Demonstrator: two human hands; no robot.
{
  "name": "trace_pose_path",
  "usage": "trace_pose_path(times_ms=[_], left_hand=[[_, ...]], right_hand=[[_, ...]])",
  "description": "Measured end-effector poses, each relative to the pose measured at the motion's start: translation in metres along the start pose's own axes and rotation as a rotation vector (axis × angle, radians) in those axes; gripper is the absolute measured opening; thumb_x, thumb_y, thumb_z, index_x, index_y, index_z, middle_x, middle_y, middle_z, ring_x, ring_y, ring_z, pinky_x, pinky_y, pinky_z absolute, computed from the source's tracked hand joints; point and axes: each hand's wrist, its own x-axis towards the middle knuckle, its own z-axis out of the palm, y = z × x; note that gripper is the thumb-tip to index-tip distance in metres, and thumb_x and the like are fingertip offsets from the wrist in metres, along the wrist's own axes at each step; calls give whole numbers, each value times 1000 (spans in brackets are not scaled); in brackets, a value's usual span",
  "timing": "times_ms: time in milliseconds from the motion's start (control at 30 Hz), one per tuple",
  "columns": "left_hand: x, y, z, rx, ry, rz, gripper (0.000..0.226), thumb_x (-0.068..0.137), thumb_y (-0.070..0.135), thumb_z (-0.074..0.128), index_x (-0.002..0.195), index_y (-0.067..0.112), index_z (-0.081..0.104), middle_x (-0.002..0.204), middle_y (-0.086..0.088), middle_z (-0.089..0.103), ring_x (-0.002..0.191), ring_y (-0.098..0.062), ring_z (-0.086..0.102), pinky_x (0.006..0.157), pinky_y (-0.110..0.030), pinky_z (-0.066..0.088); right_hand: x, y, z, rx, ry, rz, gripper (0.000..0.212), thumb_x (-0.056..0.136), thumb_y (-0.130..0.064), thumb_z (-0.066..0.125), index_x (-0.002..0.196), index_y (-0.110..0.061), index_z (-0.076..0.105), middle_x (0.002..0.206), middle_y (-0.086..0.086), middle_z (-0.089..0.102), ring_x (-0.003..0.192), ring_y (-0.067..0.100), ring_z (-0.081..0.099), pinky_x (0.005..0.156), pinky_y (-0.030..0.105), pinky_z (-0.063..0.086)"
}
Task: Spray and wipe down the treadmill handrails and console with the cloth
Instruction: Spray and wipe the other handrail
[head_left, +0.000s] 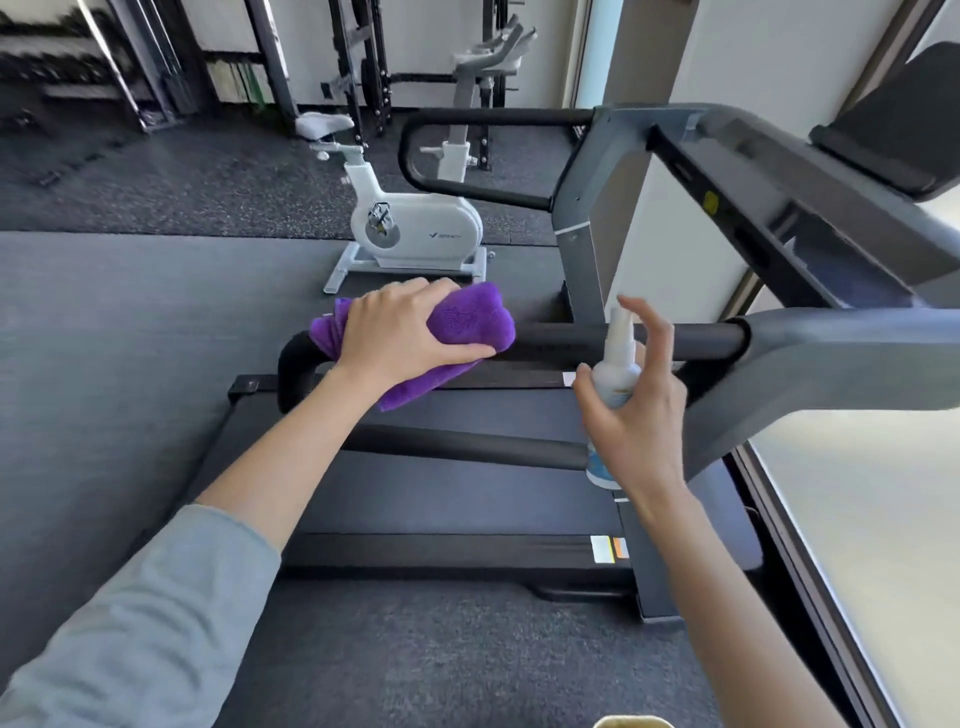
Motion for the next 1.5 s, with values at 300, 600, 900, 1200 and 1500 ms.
trace_pose_path(times_ms=[300, 600, 900, 1200, 1500], left_hand=[[-35, -61, -21, 28, 162, -259, 72, 64, 84, 51, 100, 23, 62, 86, -3, 65, 83, -35, 62, 68, -43, 47], [26, 130, 23, -304, 90, -51, 78, 69, 78, 56, 122, 21, 63, 95, -2, 65, 92, -27, 60, 84, -41, 45], [115, 314, 98, -297, -276, 173, 86, 64, 87, 52, 133, 35, 50, 108, -6, 60, 103, -31, 57, 88, -42, 41], [87, 256, 106, -184, -133, 223, 72, 65, 83, 54, 116, 32, 56, 91, -1, 64, 83, -32, 64, 64, -33, 36], [114, 344, 117, -169, -196, 274, 76, 69, 79, 58, 129, 32, 53, 110, -4, 60, 100, -29, 57, 85, -39, 40]], right_hand=[[4, -1, 12, -37, -73, 30, 64, 86, -8, 60, 132, -43, 34, 92, -40, 52, 57, 9, 47, 59, 22, 41], [-9, 30, -71, -96, 156, 75, 61, 88, -6, 66, 133, -37, 40, 76, -15, 53, 54, 14, 45, 53, 16, 40], [-17, 65, -174, -263, 363, 222, 56, 92, -14, 66, 130, -43, 37, 74, 2, 58, 47, 27, 59, 49, 48, 54], [1, 78, -193, -253, 402, 199, 59, 91, -11, 66, 130, -43, 35, 92, 9, 63, 55, 30, 60, 53, 43, 55], [12, 80, -213, -273, 453, 179, 59, 91, -8, 63, 130, -43, 34, 89, 8, 63, 54, 32, 59, 54, 47, 54]])
